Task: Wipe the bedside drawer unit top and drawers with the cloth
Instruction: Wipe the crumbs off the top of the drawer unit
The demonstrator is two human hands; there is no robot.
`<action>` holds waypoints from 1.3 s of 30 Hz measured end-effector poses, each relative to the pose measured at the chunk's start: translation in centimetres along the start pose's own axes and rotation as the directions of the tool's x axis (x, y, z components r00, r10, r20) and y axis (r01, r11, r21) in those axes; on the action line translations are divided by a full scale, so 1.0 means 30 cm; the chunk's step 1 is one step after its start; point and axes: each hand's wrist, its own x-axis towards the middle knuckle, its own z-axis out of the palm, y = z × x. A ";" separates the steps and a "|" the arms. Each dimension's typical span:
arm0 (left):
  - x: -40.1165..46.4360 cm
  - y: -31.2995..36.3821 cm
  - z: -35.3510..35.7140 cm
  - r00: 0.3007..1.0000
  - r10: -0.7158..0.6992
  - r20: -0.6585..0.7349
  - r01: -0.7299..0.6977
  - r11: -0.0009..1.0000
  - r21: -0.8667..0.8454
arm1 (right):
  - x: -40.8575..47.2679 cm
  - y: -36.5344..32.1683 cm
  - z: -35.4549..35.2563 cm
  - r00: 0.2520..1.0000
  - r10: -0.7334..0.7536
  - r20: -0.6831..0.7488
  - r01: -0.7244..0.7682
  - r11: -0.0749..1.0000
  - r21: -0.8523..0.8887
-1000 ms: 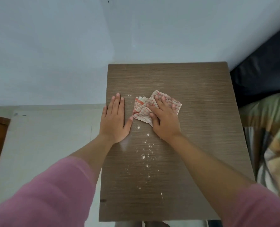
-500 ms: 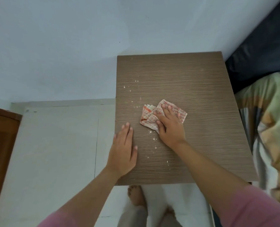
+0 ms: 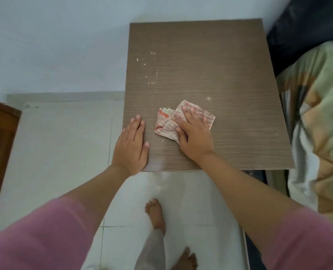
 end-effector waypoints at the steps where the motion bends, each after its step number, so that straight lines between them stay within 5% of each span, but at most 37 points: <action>1: 0.000 0.000 0.001 1.000 -0.003 -0.004 0.003 1.000 0.004 | -0.020 -0.002 0.002 1.000 -0.002 -0.002 0.002 1.000 0.001; 20: -0.001 -0.008 0.022 0.996 0.036 -0.081 -0.034 0.999 0.032 | -0.338 -0.055 0.013 0.998 0.013 0.068 -0.015 1.000 0.020; 26: 0.001 0.000 -0.005 0.998 0.031 0.054 -0.036 0.994 0.101 | -0.453 -0.114 -0.054 0.979 0.025 0.203 -0.016 0.999 -0.045; 32: 0.023 -0.001 -0.076 0.953 -0.016 0.302 -0.036 0.986 0.165 | -0.438 -0.164 -0.193 0.998 0.060 0.034 -0.059 0.998 -0.016; 39: -0.021 0.009 -0.073 0.977 -0.012 0.213 -0.005 0.997 0.080 | -0.273 -0.175 -0.243 0.953 0.277 -0.127 -0.264 0.958 0.108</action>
